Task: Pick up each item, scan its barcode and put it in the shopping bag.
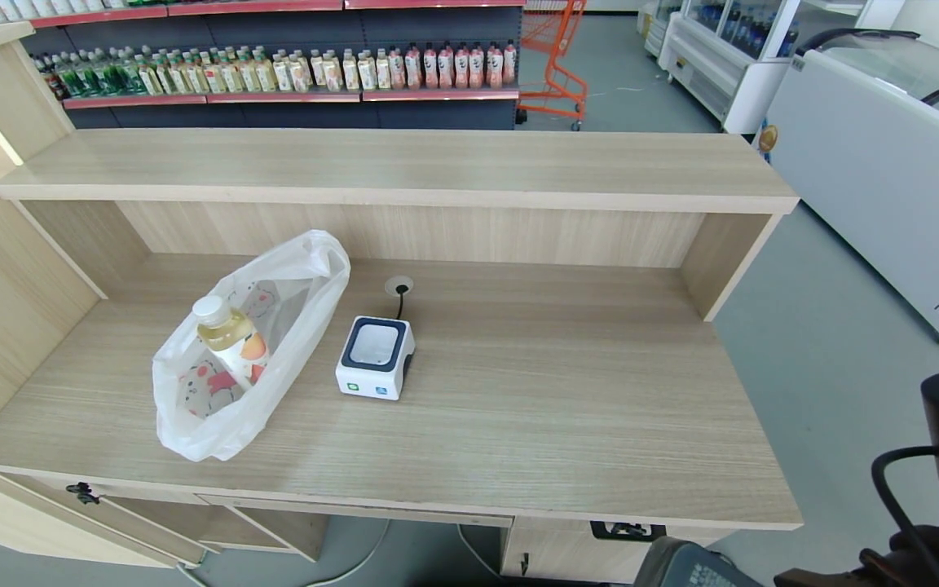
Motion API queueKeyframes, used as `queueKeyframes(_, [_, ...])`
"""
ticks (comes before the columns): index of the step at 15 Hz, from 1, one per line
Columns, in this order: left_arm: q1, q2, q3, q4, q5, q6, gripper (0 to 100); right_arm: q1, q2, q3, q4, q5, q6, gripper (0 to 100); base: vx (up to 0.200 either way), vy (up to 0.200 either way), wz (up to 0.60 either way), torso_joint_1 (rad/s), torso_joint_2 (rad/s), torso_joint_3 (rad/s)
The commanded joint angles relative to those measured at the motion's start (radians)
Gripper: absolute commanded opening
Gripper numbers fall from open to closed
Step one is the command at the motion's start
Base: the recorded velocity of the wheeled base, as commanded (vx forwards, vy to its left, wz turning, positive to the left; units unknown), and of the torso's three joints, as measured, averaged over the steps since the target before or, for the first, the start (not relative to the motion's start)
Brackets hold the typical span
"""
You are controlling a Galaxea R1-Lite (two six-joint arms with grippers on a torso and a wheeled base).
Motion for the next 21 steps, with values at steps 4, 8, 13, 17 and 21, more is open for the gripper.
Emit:
queueKeyframes(4, [0.000, 0.002, 0.000, 0.000, 0.000, 0.000, 100, -0.020, 0.004, 0.002, -0.001, 0.001, 0.000, 0, 0.000, 0.000, 0.00, 0.000, 0.00, 0.000])
queueKeyframes(8, [0.000, 0.002, 0.000, 0.000, 0.000, 0.000, 100, -0.022, 0.007, 0.004, -0.001, 0.001, 0.000, 0, 0.000, 0.000, 0.00, 0.000, 0.00, 0.000])
queueKeyframes(13, [0.000, 0.002, 0.000, 0.000, 0.000, 0.000, 100, -0.022, 0.005, 0.005, -0.001, 0.001, 0.000, 0, 0.000, 0.000, 0.00, 0.000, 0.00, 0.000])
queueKeyframes(17, [0.000, 0.002, 0.000, 0.000, 0.000, 0.000, 100, -0.022, 0.016, 0.011, -0.001, 0.001, -0.001, 0, 0.000, 0.000, 0.00, 0.000, 0.00, 0.000])
queueKeyframes(21, [0.000, 0.002, 0.000, 0.000, 0.000, 0.000, 100, -0.065, 0.073, 0.011, -0.004, -0.004, 0.000, 0, 0.000, 0.000, 0.00, 0.000, 0.00, 0.000])
